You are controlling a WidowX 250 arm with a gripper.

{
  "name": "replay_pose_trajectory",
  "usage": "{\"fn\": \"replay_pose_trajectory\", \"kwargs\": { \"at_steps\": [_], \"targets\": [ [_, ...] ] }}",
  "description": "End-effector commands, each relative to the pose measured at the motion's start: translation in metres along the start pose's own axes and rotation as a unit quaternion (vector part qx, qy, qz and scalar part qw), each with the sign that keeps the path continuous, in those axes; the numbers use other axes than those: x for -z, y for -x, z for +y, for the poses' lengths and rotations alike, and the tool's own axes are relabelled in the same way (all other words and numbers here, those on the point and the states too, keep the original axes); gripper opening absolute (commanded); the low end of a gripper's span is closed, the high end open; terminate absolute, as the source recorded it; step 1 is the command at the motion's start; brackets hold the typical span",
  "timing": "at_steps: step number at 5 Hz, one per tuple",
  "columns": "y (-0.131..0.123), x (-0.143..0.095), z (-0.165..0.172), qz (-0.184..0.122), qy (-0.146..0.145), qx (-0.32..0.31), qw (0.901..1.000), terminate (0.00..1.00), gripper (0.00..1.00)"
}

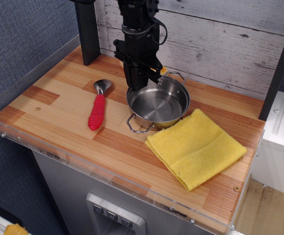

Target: Put the pot right on top of the left hand side of the napkin.

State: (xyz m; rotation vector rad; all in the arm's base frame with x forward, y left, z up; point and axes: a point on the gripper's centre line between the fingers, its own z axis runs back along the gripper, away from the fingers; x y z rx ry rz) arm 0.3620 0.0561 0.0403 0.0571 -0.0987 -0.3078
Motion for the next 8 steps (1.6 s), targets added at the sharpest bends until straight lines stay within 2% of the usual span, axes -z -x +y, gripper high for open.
{"fn": "replay_pose_trajectory", "kwargs": {
  "at_steps": [1, 2, 3, 4, 6, 7, 8],
  "targets": [
    [-0.004, -0.029, 0.011, -0.056, -0.017, -0.007, 0.9983, 0.0, 0.0],
    [-0.013, -0.058, 0.012, -0.107, -0.022, -0.007, 0.9939, 0.0, 0.0],
    [-0.017, -0.074, 0.01, -0.132, -0.03, -0.003, 0.9908, 0.0, 0.0],
    [-0.018, -0.082, 0.005, -0.138, -0.035, 0.006, 0.9899, 0.0, 0.0],
    [-0.016, -0.069, -0.01, -0.122, -0.013, 0.025, 0.9921, 0.0, 0.0],
    [-0.047, -0.053, -0.053, -0.12, 0.001, 0.043, 0.9918, 0.0, 0.0],
    [-0.026, -0.054, -0.054, -0.116, 0.013, 0.07, 0.9907, 0.0, 0.0]
  ]
}}
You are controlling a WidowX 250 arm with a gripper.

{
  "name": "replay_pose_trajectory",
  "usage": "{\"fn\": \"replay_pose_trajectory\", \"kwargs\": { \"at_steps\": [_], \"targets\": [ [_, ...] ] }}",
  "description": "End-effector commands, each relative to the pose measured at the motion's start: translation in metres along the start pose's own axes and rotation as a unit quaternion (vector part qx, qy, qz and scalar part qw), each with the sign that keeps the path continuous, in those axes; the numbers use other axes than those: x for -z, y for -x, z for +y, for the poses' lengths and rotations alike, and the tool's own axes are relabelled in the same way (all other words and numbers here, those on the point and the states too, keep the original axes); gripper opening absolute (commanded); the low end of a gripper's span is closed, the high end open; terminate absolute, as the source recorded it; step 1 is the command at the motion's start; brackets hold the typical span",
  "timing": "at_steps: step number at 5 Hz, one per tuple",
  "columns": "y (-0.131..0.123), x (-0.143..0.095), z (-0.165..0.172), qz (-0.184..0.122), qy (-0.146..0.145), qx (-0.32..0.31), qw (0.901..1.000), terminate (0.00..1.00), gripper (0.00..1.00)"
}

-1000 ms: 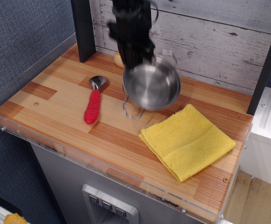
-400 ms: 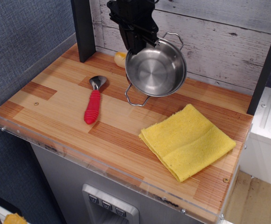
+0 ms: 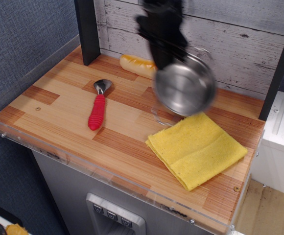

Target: Put the pot right on top of the left hand side of the napkin.

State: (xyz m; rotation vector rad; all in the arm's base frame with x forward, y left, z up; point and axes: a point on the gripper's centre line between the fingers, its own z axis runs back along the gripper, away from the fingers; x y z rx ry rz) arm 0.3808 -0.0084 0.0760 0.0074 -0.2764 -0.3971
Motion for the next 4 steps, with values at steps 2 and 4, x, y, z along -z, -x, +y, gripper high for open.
{"fn": "replay_pose_trajectory", "kwargs": {
  "at_steps": [2, 4],
  "targets": [
    [0.022, -0.02, -0.011, -0.02, 0.013, 0.042, 0.9988, 0.0, 0.0],
    [0.032, -0.022, 0.0, -0.004, 0.02, 0.029, 0.9994, 0.0, 1.0]
  ]
}}
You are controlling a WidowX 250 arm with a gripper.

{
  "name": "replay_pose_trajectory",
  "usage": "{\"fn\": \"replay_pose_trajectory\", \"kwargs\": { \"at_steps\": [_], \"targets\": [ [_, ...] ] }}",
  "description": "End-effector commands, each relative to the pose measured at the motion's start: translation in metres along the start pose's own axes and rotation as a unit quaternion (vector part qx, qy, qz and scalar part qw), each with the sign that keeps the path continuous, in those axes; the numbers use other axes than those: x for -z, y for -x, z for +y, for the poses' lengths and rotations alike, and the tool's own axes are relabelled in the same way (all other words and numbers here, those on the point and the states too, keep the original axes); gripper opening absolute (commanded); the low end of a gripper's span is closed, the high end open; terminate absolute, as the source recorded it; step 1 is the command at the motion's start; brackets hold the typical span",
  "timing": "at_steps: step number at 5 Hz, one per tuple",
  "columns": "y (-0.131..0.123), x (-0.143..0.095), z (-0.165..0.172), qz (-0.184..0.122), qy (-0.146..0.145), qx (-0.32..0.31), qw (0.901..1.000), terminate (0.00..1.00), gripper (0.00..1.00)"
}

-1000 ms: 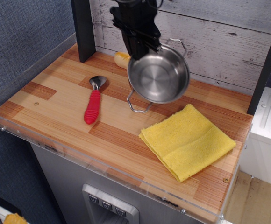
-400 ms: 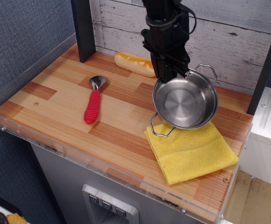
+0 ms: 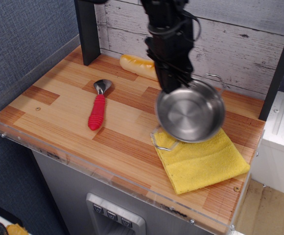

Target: Put the pot right on top of the left hand side of the napkin.

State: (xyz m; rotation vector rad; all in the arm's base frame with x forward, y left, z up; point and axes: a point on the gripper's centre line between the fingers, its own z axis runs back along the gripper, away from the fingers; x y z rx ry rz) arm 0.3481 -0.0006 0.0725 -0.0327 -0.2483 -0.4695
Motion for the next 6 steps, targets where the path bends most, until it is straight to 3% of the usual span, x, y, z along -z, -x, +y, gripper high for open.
{"fn": "replay_pose_trajectory", "kwargs": {
  "at_steps": [1, 5, 6],
  "targets": [
    [-0.005, -0.011, 0.002, -0.013, -0.013, -0.005, 0.9998, 0.0, 1.0],
    [-0.013, -0.011, 0.003, -0.002, -0.019, -0.003, 0.9998, 0.0, 1.0],
    [-0.026, -0.032, 0.013, -0.045, -0.034, -0.003, 0.9984, 0.0, 1.0]
  ]
}}
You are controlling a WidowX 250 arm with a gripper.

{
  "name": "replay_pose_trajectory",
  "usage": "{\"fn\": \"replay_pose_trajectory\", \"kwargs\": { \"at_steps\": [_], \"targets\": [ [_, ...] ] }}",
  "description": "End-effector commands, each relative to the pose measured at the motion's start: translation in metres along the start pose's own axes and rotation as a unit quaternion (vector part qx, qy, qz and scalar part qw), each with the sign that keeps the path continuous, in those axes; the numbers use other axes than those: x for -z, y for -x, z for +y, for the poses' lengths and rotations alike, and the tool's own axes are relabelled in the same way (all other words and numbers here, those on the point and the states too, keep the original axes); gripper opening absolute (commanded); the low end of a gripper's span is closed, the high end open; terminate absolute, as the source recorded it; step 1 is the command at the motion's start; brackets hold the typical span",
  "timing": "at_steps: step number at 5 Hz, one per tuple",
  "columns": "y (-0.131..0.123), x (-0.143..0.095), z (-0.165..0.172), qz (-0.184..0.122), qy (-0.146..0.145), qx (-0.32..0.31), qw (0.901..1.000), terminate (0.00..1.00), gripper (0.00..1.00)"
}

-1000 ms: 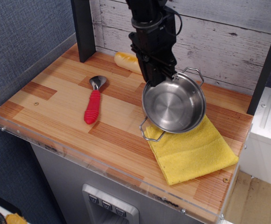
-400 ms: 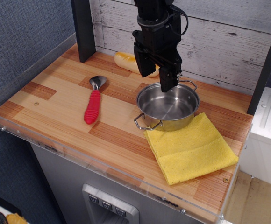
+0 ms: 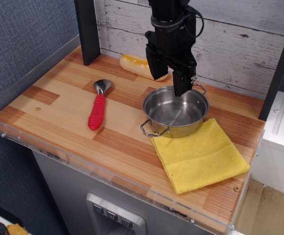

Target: Put the pot right on top of the left hand side of the napkin.

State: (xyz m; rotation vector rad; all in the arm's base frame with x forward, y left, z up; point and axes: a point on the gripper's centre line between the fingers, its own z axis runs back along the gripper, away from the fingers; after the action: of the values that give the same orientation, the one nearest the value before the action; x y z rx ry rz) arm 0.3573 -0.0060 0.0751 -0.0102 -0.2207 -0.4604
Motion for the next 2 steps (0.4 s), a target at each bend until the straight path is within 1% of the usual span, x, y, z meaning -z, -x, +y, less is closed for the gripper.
{"fn": "replay_pose_trajectory", "kwargs": {
  "at_steps": [1, 2],
  "targets": [
    [-0.0103, -0.0406, 0.0248, -0.066, -0.033, -0.013, 0.9972, 0.0, 1.0],
    [-0.0027, -0.0441, 0.0263, -0.082, -0.065, -0.017, 0.9943, 0.0, 1.0]
  ]
}}
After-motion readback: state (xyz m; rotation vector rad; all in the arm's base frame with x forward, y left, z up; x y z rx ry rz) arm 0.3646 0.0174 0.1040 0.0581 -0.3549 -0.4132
